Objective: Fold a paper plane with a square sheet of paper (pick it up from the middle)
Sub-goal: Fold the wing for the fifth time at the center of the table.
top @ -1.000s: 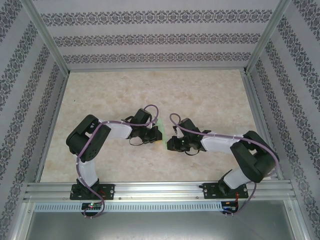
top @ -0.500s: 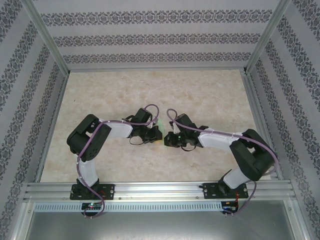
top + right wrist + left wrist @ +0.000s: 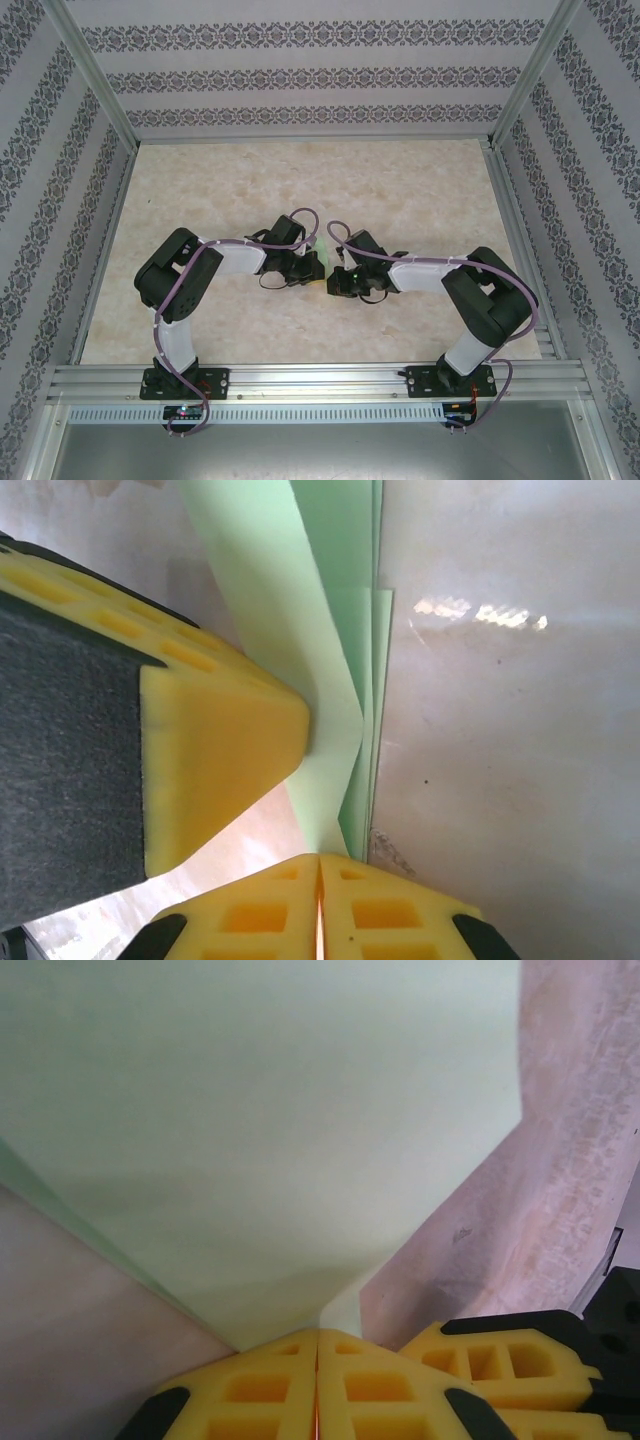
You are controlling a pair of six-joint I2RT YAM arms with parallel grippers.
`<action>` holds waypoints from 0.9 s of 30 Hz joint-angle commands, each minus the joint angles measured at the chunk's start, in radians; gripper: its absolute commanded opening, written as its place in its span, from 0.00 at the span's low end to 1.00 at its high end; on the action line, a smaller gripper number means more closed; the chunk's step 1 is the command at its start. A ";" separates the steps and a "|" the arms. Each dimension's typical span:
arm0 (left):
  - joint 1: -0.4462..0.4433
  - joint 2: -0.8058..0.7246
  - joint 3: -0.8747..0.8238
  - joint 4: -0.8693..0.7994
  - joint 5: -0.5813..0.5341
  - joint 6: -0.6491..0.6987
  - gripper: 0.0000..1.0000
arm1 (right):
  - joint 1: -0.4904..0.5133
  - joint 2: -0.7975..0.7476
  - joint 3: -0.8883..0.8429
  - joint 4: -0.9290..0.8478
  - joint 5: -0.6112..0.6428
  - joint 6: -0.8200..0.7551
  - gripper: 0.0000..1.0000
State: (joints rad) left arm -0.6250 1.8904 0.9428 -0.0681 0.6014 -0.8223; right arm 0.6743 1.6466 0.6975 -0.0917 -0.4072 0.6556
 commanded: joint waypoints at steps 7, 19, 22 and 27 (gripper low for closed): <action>-0.010 0.060 -0.010 -0.106 -0.128 0.012 0.08 | 0.037 -0.080 -0.121 -0.094 -0.029 -0.031 0.09; -0.010 0.058 -0.006 -0.095 -0.112 0.013 0.08 | -0.001 -0.168 -0.027 -0.053 0.022 -0.037 0.10; -0.011 0.058 -0.006 -0.085 -0.099 0.013 0.08 | -0.001 -0.089 0.005 -0.023 0.012 -0.035 0.10; -0.010 0.055 -0.004 -0.079 -0.088 0.013 0.08 | -0.002 -0.009 0.023 0.022 -0.004 -0.028 0.09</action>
State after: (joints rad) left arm -0.6254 1.8908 0.9485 -0.0769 0.6010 -0.8223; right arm 0.6781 1.6085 0.7017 -0.1081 -0.4053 0.6334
